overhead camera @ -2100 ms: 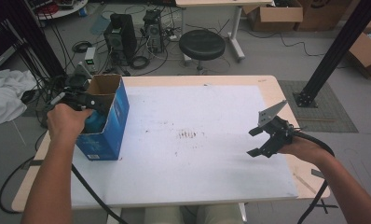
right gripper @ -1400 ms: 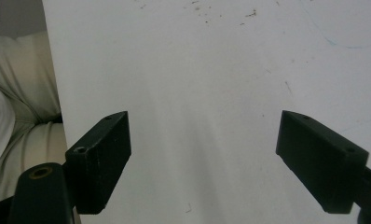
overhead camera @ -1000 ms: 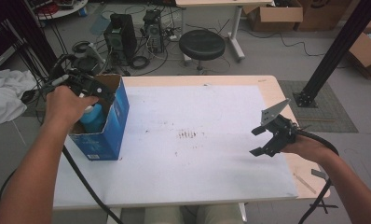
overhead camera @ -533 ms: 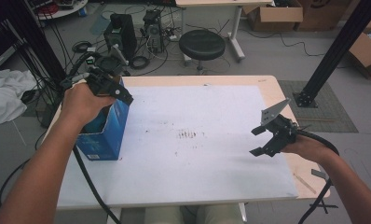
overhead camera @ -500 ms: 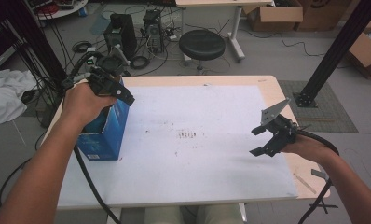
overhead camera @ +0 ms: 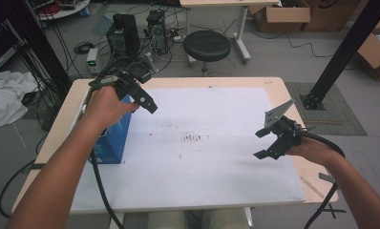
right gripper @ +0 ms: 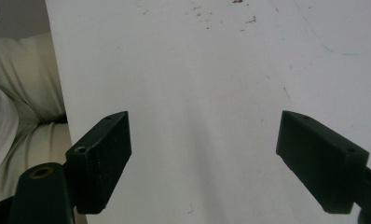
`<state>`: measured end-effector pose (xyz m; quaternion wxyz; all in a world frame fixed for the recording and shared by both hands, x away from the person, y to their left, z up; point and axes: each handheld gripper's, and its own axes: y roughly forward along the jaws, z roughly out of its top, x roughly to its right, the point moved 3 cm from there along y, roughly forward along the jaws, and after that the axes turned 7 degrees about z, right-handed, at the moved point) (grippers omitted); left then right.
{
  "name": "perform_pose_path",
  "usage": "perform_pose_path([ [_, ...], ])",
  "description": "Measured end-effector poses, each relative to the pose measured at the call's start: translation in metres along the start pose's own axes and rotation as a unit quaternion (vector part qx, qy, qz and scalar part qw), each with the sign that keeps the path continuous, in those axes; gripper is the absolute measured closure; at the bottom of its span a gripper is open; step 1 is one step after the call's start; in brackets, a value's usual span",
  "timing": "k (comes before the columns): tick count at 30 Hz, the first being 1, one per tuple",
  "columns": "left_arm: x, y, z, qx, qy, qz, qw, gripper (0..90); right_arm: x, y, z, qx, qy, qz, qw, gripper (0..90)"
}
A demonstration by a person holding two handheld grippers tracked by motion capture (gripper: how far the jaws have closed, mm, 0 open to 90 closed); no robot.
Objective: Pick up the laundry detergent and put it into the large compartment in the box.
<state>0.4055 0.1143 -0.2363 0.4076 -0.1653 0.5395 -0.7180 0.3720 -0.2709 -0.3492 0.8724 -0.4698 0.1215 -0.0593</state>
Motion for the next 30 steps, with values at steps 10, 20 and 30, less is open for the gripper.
perform_pose_path([
  [10,0.023,0.02,0.018,-0.017,0.068,-0.018,0.9974,19.3,0.0,0.003,0.008,-0.008,0.002,-0.001,1.0,17.7],
  [20,0.042,0.037,0.03,-0.028,0.123,-0.032,0.9914,19.5,0.002,0.003,0.013,-0.015,0.003,-0.002,0.9999,17.7],
  [30,0.052,0.048,0.041,-0.03,0.146,-0.049,0.9876,19.5,0.006,0.006,0.016,-0.015,0.003,-0.001,0.9999,17.6],
])
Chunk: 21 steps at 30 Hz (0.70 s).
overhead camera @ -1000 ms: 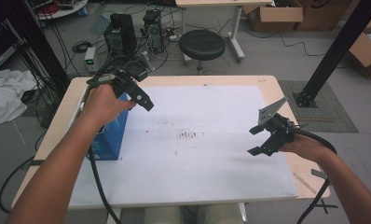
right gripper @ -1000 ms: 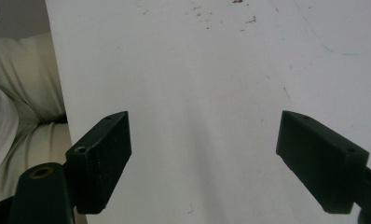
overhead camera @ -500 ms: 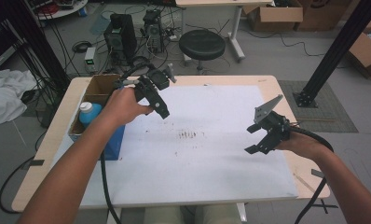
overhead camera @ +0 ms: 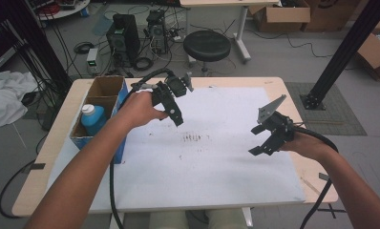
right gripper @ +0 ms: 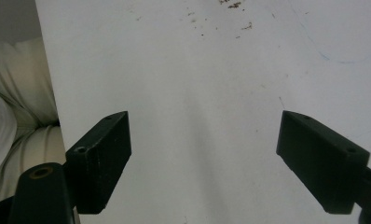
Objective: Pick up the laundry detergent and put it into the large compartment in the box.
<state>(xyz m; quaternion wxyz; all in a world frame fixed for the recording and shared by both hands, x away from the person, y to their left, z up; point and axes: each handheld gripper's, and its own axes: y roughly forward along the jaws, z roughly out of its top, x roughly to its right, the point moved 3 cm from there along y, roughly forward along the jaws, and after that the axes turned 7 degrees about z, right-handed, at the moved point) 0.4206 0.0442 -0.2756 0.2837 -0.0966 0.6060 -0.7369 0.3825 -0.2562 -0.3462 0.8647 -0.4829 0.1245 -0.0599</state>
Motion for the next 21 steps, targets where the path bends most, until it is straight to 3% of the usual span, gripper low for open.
perform_pose_path([
  [21,0.0029,0.0033,0.0041,-0.002,0.008,0.005,1.0,20.0,-0.0013,0.0025,0.002,-0.002,0.0,0.001,1.0,17.6],
])
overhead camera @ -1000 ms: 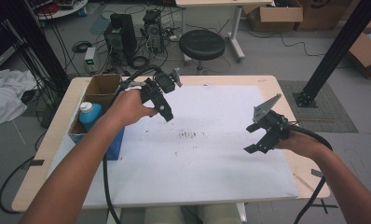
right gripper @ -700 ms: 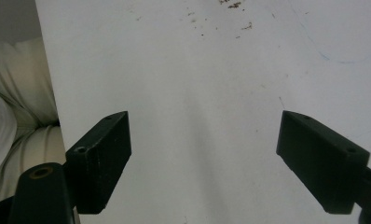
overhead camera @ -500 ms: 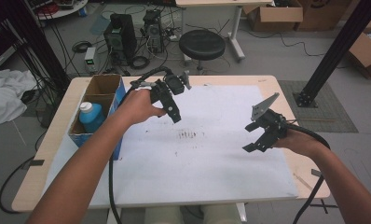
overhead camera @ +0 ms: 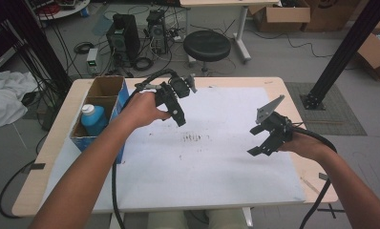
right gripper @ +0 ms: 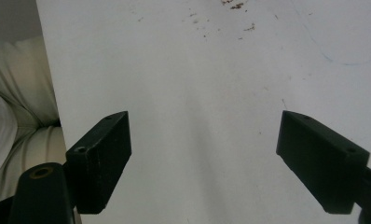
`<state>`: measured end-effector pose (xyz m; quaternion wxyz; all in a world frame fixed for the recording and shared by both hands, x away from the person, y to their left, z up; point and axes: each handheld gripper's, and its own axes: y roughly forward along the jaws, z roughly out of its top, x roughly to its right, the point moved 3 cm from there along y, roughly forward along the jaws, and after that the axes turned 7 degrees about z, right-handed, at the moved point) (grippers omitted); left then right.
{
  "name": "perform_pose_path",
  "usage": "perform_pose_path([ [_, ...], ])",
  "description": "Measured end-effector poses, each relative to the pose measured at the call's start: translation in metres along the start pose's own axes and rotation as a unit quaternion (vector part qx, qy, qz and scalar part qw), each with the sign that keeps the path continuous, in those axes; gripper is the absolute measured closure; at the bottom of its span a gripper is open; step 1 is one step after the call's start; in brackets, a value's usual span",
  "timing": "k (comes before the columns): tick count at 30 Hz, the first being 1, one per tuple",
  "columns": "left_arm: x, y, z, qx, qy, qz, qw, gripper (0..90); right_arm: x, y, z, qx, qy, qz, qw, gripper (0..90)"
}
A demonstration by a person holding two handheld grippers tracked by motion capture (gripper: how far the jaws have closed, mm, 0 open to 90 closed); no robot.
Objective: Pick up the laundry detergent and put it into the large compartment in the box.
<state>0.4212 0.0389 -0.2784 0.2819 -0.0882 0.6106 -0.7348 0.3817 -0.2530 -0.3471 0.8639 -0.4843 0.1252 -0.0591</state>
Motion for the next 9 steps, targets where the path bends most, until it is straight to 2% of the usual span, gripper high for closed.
perform_pose_path([
  [9,-0.0011,0.0,-0.0002,0.002,-0.001,0.0,1.0,20.0,-0.0004,-0.0017,-0.0009,0.001,0.001,-0.001,1.0,17.6],
])
